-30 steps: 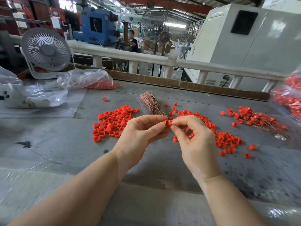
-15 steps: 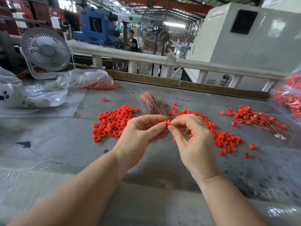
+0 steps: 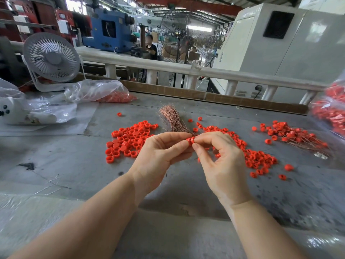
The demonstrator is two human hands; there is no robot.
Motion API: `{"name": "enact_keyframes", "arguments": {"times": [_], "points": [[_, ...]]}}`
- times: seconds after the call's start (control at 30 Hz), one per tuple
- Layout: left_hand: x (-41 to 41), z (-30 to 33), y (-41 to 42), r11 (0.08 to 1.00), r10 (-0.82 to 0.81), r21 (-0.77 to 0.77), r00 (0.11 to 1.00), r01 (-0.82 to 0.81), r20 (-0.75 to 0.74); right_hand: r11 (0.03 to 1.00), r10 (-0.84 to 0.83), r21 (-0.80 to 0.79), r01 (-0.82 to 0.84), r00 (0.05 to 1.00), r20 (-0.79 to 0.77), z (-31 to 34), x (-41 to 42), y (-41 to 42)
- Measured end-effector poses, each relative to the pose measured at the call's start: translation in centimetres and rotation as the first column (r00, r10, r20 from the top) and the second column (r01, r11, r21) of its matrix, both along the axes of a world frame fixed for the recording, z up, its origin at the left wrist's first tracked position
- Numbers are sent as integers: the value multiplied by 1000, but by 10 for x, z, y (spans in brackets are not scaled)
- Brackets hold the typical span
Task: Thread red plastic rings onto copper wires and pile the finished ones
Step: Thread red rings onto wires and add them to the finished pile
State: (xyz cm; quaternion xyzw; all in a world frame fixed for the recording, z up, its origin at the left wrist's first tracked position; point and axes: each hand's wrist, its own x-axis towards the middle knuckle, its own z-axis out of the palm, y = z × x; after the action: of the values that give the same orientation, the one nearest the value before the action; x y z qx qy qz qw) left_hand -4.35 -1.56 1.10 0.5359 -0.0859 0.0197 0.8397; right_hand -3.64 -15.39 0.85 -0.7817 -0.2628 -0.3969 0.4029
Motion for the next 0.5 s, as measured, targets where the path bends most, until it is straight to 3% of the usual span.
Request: {"name": "enact_keyframes", "arguments": {"times": [0.5], "points": [[-1, 0, 1, 1000, -3, 14, 1000, 3, 24, 999, 33, 3, -33, 999, 0, 1, -1, -1]]}}
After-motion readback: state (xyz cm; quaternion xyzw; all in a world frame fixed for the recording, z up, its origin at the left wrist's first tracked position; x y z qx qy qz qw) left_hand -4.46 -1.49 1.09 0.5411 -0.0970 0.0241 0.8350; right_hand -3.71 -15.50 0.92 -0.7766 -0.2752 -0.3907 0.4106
